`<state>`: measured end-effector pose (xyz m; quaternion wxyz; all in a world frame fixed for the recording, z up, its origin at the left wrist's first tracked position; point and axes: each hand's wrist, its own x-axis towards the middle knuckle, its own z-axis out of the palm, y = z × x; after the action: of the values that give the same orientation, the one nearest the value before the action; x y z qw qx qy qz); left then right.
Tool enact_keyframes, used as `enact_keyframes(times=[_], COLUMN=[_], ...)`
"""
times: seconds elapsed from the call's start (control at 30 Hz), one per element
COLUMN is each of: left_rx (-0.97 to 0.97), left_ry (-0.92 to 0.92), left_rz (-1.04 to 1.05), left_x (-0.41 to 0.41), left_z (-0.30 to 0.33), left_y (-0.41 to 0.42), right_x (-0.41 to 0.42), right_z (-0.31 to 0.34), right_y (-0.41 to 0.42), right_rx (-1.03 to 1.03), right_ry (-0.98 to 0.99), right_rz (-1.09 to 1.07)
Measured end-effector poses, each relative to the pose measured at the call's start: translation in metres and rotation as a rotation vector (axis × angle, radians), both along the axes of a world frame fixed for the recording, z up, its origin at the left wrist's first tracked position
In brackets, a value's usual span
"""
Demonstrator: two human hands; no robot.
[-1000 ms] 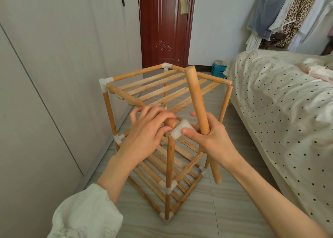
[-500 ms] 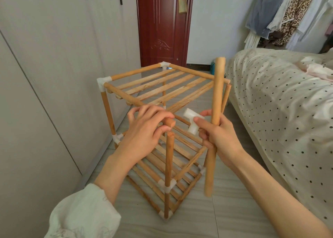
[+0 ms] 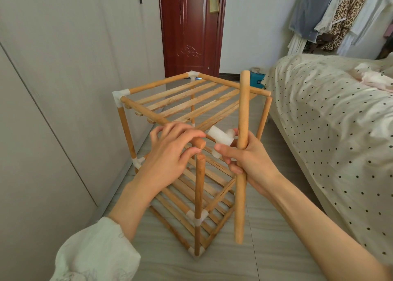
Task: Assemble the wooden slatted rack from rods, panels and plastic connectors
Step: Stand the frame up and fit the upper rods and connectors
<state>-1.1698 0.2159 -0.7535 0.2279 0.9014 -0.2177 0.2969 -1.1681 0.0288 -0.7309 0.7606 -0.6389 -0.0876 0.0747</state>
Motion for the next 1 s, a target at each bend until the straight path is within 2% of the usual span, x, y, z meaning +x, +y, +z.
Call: enact_keyframes(times=[0.4,0.77,1.0], left_rx=[0.032,-0.017,-0.086], left_ry=[-0.077,-0.082,0.056], left_rz=[0.006,0.002,-0.047], left_x=[0.002,0.008,0.017], left_z=[-0.001,0.002,0.005], left_y=[-0.001,0.005,0.024], right_x=[-0.005,-0.011,-0.015], right_z=[0.004,0.0,-0.001], right_y=[-0.008,-0.002,-0.001], right_rx=[-0.282,-0.266,-0.249], right_ry=[-0.11,-0.183,-0.195], right_rz=[0.017,0.022,0.032])
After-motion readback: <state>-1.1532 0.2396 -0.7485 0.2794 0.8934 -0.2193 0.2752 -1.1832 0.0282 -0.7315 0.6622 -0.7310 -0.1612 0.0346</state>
